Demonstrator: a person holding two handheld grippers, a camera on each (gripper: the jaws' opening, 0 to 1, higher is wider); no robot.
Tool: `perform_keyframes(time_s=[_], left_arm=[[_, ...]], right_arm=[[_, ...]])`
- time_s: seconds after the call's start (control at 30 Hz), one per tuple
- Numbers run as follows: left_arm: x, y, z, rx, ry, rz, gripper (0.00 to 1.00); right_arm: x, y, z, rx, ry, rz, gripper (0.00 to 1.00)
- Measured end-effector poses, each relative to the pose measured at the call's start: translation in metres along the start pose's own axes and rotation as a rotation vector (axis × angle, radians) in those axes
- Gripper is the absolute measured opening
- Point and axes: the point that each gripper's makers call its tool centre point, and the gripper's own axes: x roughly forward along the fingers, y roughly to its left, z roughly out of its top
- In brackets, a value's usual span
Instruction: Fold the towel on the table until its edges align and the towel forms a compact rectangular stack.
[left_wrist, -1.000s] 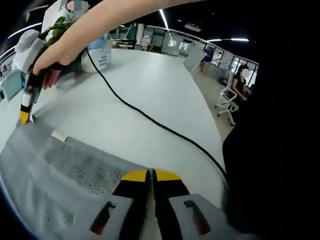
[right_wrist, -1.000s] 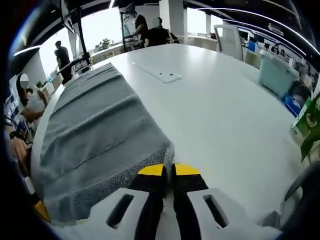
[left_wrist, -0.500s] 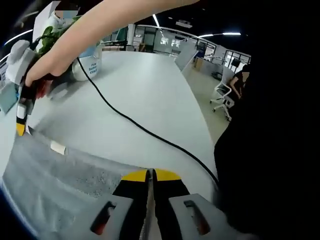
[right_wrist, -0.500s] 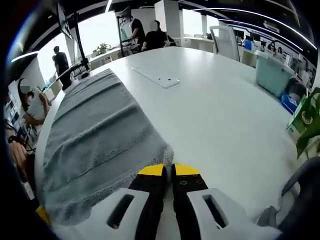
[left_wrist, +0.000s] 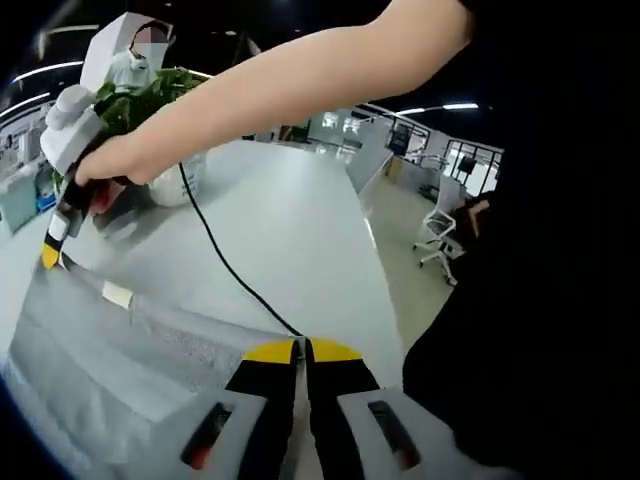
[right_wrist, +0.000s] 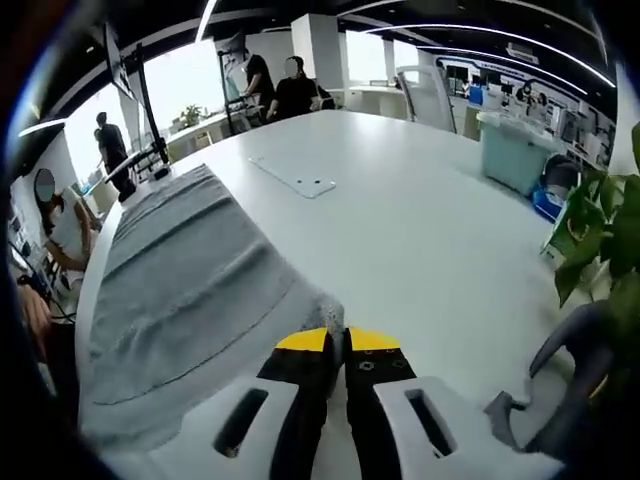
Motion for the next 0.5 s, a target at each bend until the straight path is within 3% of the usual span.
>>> perform_keyframes(time_s=[0.2,0.5], left_arm=[[-0.003,-0.005,0.022,0.052,-0.038,0.017,0.03],[-0.006,-0.011,0.038,0.103,-0.056,0.030,0.03]], right_arm=[[-0.016,-0.011,0.004,0.037,-0.010,-0.012,0.02],[-0.032,-0.013,0.012,0.057,-0.029,-0.023,0.02]])
